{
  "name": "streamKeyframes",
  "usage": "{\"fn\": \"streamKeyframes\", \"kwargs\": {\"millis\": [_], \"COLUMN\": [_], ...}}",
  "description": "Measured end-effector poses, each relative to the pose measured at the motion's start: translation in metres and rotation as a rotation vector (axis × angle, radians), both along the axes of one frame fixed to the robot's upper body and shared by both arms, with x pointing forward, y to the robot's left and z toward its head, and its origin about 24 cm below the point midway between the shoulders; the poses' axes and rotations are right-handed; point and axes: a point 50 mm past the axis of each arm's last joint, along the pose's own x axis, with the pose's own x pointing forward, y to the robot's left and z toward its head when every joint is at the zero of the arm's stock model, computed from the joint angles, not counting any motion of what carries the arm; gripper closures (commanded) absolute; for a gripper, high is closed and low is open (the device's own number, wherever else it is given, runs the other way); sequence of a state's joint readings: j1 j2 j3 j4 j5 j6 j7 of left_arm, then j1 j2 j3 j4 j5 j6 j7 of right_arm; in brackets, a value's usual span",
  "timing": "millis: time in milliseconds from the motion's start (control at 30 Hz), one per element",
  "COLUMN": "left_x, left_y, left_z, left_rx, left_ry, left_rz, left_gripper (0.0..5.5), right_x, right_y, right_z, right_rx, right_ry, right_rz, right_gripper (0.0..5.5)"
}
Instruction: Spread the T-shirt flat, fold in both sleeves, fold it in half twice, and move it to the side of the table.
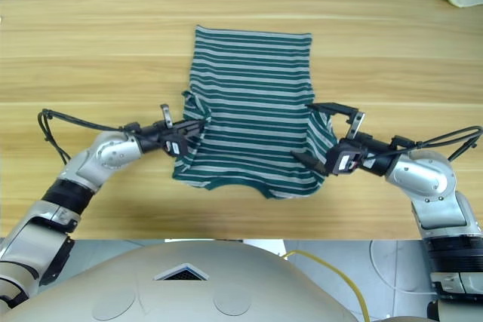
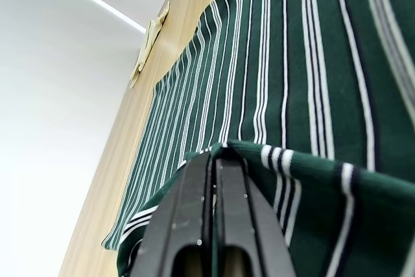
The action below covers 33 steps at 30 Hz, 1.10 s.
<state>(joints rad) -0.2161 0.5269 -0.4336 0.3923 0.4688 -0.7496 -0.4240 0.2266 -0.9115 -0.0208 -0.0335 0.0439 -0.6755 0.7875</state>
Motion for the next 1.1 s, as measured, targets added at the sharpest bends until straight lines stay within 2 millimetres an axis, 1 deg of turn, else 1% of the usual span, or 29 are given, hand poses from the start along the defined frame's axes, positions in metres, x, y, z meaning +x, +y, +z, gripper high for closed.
{"fn": "streamKeyframes", "kwargs": {"millis": [200,300,333,500,600,800,833,900,967,1033,1100], "left_x": [-0.002,-0.001,-0.001,-0.003,-0.003,-0.002,-0.001,0.004,0.007,0.008,0.009], "left_y": [-0.003,-0.003,-0.003,-0.003,-0.005,-0.006,-0.006,-0.007,-0.008,-0.007,-0.006], "left_z": [0.000,0.000,0.000,-0.002,0.001,0.004,0.005,0.007,0.009,0.009,0.009], "left_rx": [0.003,0.005,0.009,0.016,0.005,-0.009,-0.017,-0.009,0.002,-0.005,-0.010], "left_ry": [0.005,0.006,0.008,0.048,0.057,0.059,0.051,0.010,-0.024,-0.037,-0.040], "left_rz": [-0.019,-0.017,-0.017,-0.039,-0.051,-0.053,-0.042,-0.020,-0.012,0.004,0.012], "left_gripper": [5.48,5.48,5.25,4.57,4.18,3.20,3.07,3.02,3.02,3.02,3.02], "right_x": [0.001,0.006,0.008,0.009,0.010,0.013,0.015,0.023,0.031,0.033,0.033], "right_y": [-0.001,-0.005,-0.006,-0.007,-0.007,-0.010,-0.012,-0.026,-0.051,-0.071,-0.077], "right_z": [-0.002,-0.008,-0.010,-0.011,-0.010,-0.009,-0.009,-0.013,-0.018,-0.011,-0.005], "right_rx": [-0.002,-0.019,-0.021,-0.032,-0.033,-0.038,-0.051,-0.123,-0.241,-0.308,-0.328], "right_ry": [0.015,0.031,0.031,0.029,0.026,0.005,-0.006,-0.024,-0.045,-0.088,-0.113], "right_rz": [-0.016,-0.069,-0.085,-0.089,-0.092,-0.116,-0.137,-0.233,-0.385,-0.484,-0.512], "right_gripper": [0.10,0.10,0.10,0.10,0.10,0.10,0.10,0.10,0.10,0.10,0.10]}}
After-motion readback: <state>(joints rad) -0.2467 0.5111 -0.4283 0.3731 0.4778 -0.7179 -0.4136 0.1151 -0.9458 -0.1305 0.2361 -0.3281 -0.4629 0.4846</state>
